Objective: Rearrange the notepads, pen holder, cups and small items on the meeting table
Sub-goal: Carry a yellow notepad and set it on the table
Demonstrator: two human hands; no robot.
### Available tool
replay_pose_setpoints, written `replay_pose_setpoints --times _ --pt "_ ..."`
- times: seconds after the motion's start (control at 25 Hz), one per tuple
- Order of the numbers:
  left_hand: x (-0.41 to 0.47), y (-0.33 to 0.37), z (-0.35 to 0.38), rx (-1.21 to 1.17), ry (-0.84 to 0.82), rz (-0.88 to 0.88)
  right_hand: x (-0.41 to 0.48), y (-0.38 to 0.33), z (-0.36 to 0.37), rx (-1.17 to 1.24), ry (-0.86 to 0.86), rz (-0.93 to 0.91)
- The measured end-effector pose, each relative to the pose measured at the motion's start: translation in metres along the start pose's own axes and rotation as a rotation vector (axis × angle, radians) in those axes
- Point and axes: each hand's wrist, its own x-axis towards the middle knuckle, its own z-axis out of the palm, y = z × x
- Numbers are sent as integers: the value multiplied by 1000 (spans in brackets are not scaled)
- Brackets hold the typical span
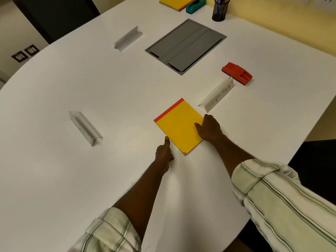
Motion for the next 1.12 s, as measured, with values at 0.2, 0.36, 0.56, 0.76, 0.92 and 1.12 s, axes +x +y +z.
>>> replay_pose_setpoints --times 0.2,0.36,0.56,0.76,0.92,1.12 --pt "20 5 6 -69 47 -43 10 1 15 60 -26 28" --pt "27 6 10 -164 84 -70 12 2 20 8 53 46" --pt "29 6 16 -214 99 -81 16 0 20 62 62 87" --pt "34 -1 13 -178 111 -51 17 -1 17 102 -12 213" --pt "32 -8 1 -83 113 -67 7 5 19 140 -67 229" --pt "13 -19 -16 -81 67 -24 -16 2 21 246 -61 288"
